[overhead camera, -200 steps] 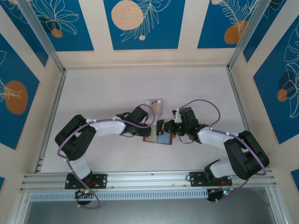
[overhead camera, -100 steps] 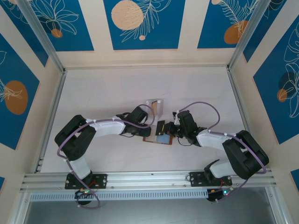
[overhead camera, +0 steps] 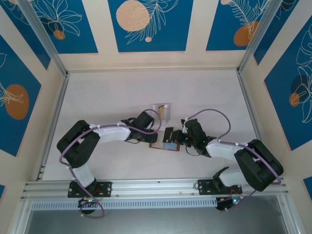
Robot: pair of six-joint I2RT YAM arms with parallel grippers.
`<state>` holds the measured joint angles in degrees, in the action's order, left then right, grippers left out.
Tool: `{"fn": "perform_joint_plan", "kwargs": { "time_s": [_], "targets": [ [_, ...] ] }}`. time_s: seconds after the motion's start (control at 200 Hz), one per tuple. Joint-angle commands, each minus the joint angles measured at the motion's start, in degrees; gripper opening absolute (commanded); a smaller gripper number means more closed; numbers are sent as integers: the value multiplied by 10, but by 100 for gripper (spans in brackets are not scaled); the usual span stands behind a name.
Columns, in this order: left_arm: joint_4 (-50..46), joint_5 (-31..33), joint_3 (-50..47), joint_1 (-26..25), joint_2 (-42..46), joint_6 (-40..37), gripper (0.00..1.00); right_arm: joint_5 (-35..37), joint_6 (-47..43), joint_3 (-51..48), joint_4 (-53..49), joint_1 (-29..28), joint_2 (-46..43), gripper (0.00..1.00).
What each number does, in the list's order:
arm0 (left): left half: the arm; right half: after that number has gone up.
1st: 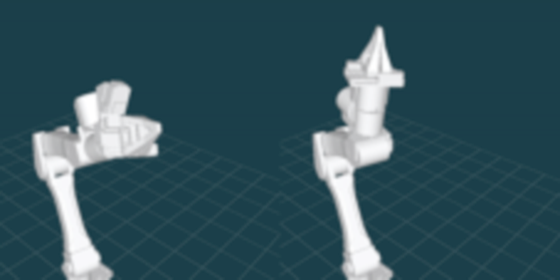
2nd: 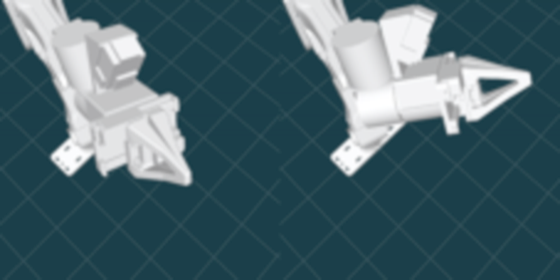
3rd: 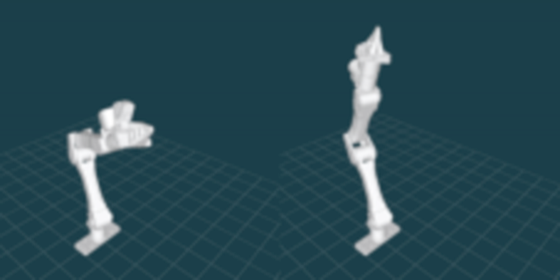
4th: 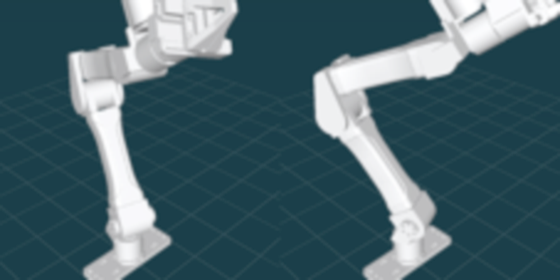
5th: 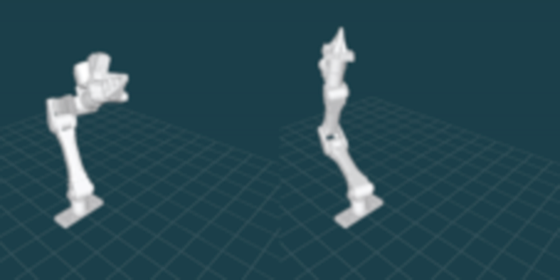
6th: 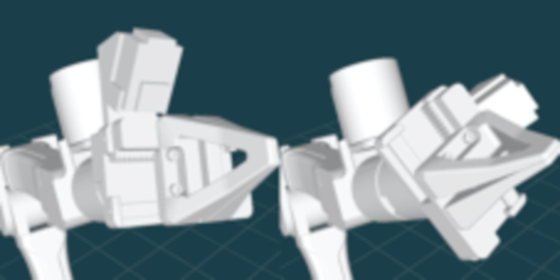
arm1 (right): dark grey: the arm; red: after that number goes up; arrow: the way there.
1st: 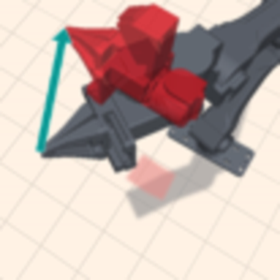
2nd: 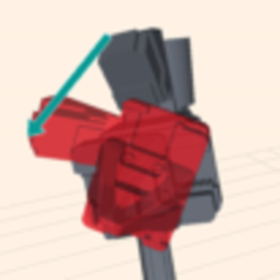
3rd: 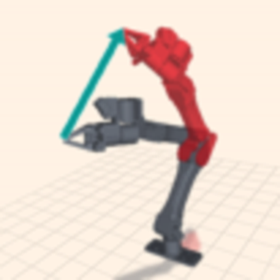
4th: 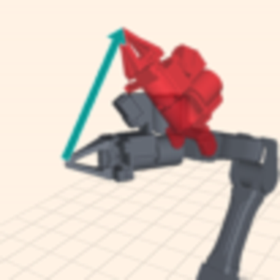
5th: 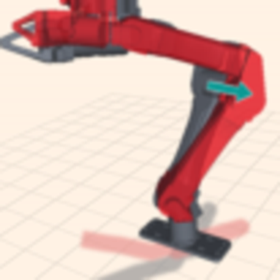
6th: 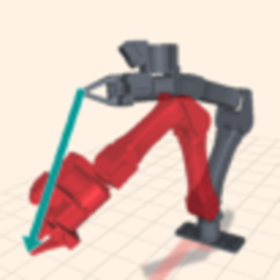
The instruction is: Put the credit cards into the card holder
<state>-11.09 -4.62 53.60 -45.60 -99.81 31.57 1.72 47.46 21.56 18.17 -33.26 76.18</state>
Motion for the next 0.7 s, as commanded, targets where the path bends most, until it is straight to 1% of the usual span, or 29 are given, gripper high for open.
{"fn": "perform_joint_plan", "kwargs": {
  "time_s": [0.0,0.335,0.695],
  "targets": [
    [-48,-8,-23,-4,-21,9,43,29,3,-13,-9,-11,-5,0],
    [-50,-9,-23,-4,-19,8,43,54,12,-27,-3,-31,-13,0],
    [-48,-11,-25,-4,-23,9,42,77,42,-49,17,-56,-17,0]
  ]
}}
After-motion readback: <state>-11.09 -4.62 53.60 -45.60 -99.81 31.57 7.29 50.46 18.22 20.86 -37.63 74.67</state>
